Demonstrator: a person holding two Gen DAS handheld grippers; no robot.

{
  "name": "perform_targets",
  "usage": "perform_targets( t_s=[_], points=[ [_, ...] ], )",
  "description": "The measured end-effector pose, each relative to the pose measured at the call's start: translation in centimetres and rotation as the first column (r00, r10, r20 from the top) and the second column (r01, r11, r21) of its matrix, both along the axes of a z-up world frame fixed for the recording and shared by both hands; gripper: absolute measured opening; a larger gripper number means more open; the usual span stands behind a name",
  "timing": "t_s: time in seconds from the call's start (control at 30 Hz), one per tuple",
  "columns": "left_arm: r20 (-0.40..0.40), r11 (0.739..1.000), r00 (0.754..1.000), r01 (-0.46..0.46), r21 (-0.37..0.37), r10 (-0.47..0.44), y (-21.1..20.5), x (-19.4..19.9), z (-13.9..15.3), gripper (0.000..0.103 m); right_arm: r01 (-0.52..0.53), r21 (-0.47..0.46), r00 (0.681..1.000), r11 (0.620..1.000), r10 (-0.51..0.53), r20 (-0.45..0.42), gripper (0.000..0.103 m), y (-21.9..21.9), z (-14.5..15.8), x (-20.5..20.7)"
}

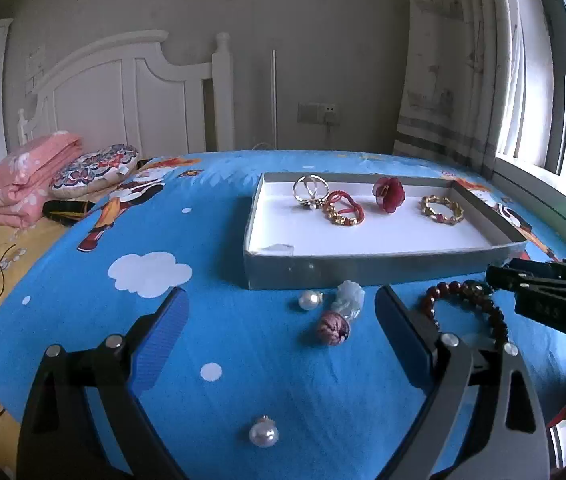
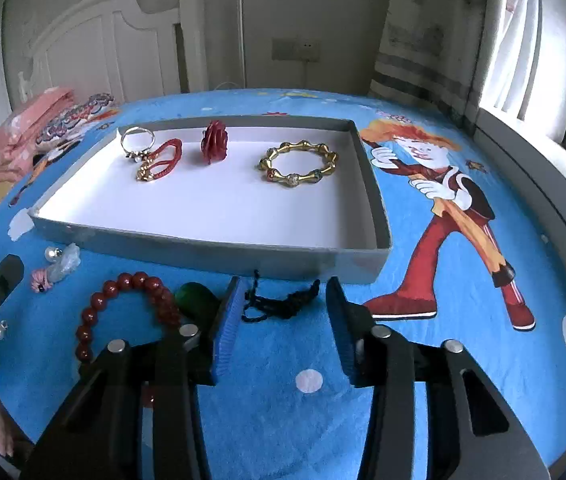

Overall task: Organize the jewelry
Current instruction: 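Withdraw both tools from the tray toward the remaining jewelry, then grasp the green teardrop pendant by its black cord with the right tool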

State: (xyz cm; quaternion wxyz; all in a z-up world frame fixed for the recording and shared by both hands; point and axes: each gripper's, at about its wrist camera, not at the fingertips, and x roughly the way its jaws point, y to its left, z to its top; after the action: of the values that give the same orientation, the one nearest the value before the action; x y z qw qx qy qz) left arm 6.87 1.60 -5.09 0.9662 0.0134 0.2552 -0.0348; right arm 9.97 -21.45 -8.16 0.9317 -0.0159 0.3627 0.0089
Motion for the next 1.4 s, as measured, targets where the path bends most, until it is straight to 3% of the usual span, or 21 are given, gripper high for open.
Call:
perform_targets(
  t_s=[0.13, 0.2, 0.37, 0.5, 0.63, 1.17, 1.4],
  points=[
    [-0.004, 1.000, 1.000, -0.007, 0.005, 0.007, 0.0, 0.0, 0.0, 0.091, -0.008, 0.000, 1.000, 1.000, 0.008, 0.007, 0.010, -0.1, -0.1, -0.3],
    [-0.007, 1.000, 1.000, -0.010, 0.010, 0.010, -0.1, 0.0, -0.1, 0.091, -0.014, 0.009, 1.000, 1.000, 0.014, 0.028, 0.009, -0.3, 0.1, -0.9],
    [-0.025, 1.000, 1.000, 0.000, 0.030, 0.001, -0.8, 0.2, -0.2, 0.088, -0.017, 0.004, 0.996, 1.000, 0.016, 0.086, 0.009, -0.2, 0.3, -2.5],
    [-0.052, 0.998, 0.998, 0.024, 0.050, -0.021, -1.6, 0.5, -0.5, 0.068, -0.027, 0.046, 0.995, 0.999, 0.022, 0.096, 0.009, -0.7, -0.4, -3.3],
    [-0.080, 0.999, 0.997, 0.026, 0.046, -0.022, -1.8, 1.0, -1.0, 0.062, -0.031, 0.057, 0.994, 0.998, 0.025, 0.108, 0.009, -1.0, -0.5, -3.7],
    [-0.071, 0.998, 0.997, 0.026, 0.059, -0.022, -2.0, 1.1, -1.2, 0.062, -0.025, 0.117, 0.995, 0.993, 0.013, 0.096, 0.010, -1.7, -0.9, -3.9],
    [-0.056, 1.000, 0.998, 0.015, 0.013, -0.014, -1.3, 1.3, -1.0, 0.062, -0.058, 0.129, 0.995, 0.990, 0.046, 0.092, 0.012, -2.0, -0.7, -4.3]
  ],
)
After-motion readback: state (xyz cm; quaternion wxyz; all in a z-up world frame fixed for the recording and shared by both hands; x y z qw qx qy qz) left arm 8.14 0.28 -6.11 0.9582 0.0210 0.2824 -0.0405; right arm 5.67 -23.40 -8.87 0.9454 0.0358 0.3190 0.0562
